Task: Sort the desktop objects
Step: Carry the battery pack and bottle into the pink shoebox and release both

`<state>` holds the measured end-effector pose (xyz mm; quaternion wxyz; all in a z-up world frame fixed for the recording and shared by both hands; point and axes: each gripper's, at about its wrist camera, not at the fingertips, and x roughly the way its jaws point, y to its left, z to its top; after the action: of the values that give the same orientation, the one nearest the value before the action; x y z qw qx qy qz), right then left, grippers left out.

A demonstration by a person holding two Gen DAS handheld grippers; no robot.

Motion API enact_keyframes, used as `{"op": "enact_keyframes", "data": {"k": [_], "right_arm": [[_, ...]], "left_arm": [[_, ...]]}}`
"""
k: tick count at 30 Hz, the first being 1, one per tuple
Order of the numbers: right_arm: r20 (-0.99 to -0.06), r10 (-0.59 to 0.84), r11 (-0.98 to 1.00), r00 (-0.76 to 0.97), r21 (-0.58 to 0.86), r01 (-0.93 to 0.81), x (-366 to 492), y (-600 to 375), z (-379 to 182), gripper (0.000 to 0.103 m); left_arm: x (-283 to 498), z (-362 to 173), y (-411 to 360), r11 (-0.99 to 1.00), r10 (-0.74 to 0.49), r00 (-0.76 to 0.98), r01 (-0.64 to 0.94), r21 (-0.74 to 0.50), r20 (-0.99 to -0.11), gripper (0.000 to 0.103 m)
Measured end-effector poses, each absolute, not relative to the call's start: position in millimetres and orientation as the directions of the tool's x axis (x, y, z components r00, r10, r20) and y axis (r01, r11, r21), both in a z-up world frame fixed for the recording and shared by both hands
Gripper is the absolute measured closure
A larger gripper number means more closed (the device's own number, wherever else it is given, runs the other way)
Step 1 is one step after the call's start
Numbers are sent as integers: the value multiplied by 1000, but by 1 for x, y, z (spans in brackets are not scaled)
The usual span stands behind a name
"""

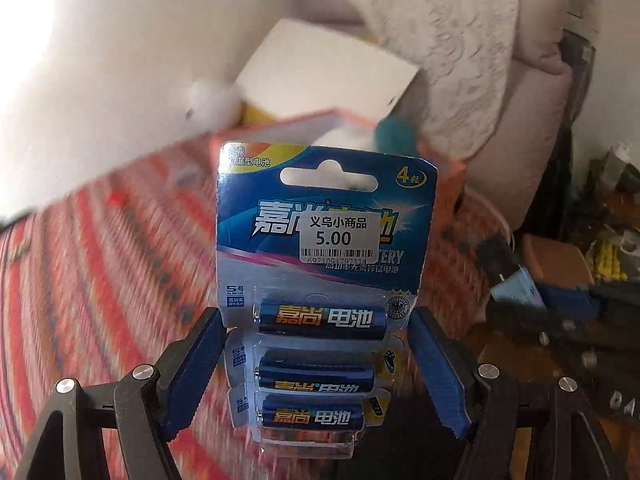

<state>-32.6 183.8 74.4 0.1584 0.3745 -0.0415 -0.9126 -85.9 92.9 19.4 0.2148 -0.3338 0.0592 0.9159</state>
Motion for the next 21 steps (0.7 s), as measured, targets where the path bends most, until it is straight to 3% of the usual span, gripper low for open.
{"op": "enact_keyframes", "data": {"k": [7,13,16,17,19,20,21], "right_arm": [[-599,-249,-968,-761,146,202,-122,222,112,77],[-589,-240,-971,-772,133,200,-226,229,112,77],[-597,-252,-967,-761,122,225,-274,219,106,77],[-600,-252,-966,-760,107,236,-291,214,103,77],[-597,-208,-975,-775,69,209,-315,207,97,55],[-590,-188,-980,-785,60,190,-323,207,95,23],[-578,-181,-982,-796,63,177,-325,207,94,11]], "left_arm": [[-218,51,150,-886,386,-686,-461,-43,-617,25],[-332,43,186,-885,389,-665,-462,-58,-637,25],[-378,31,192,-883,401,-637,-460,-94,-659,20],[-388,29,190,-890,395,-643,-446,-99,-656,13],[-402,28,179,-911,373,-677,-398,-110,-634,2],[-405,27,171,-919,366,-689,-375,-124,-626,1],[-408,27,162,-924,362,-694,-356,-141,-622,1]]}}
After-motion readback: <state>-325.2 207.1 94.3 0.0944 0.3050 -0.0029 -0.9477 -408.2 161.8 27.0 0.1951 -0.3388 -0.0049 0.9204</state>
